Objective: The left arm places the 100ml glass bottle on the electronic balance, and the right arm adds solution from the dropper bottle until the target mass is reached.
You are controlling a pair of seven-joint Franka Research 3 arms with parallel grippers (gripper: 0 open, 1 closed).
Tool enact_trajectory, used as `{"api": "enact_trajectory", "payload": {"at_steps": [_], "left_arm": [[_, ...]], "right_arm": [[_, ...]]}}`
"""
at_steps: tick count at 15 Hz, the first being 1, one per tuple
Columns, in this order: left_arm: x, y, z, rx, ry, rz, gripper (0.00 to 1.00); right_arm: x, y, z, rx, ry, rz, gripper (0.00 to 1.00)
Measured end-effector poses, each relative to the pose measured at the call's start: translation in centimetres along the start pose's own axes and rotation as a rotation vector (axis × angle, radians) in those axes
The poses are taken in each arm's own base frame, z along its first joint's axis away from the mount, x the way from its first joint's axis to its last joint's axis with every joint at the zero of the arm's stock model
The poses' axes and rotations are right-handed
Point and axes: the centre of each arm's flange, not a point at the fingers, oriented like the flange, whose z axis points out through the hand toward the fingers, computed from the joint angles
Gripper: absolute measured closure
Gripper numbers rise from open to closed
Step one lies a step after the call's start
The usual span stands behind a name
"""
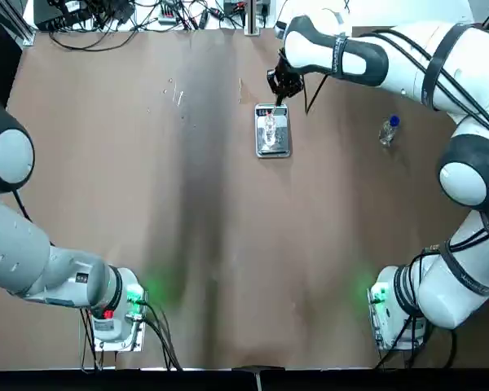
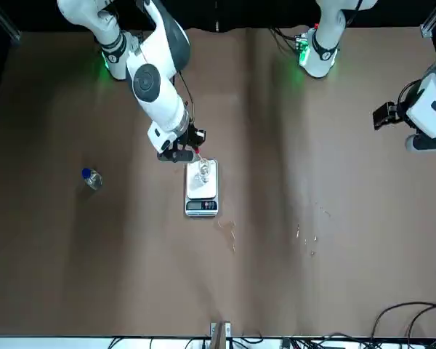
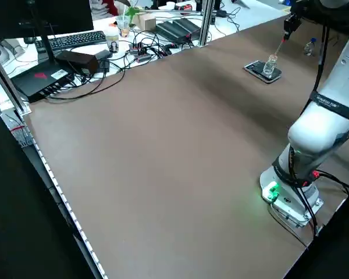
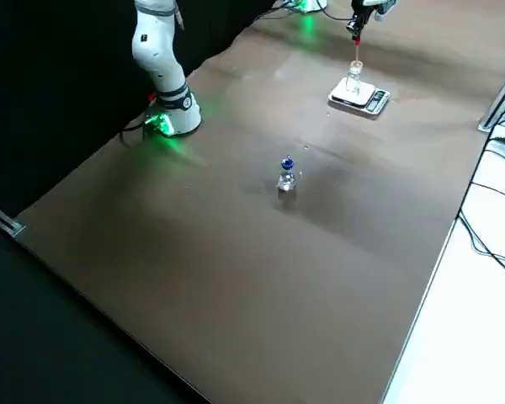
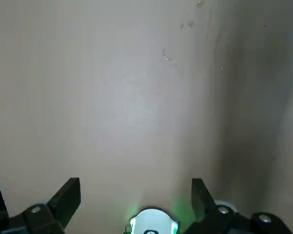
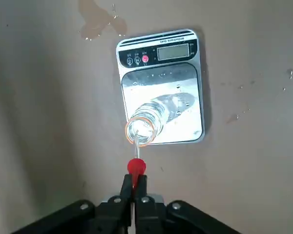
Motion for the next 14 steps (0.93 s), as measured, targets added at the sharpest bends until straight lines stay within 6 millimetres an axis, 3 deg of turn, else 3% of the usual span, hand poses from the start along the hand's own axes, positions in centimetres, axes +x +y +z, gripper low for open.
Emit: {"api": "enact_trajectory", "payload": {"at_steps": [10,14], "left_arm": [[0.0,0.0,0.0,0.0,-0.002,0.0,0.0],[0.0,-0.4,0.0,-0.001,-0.003,-0.008,0.0]], "right_arm": [[0.9,0.2,-2.0,0.021,0.032,0.042,0.96],[0.5,0.7,-4.7,0.028,0.033,0.069,0.96]]}}
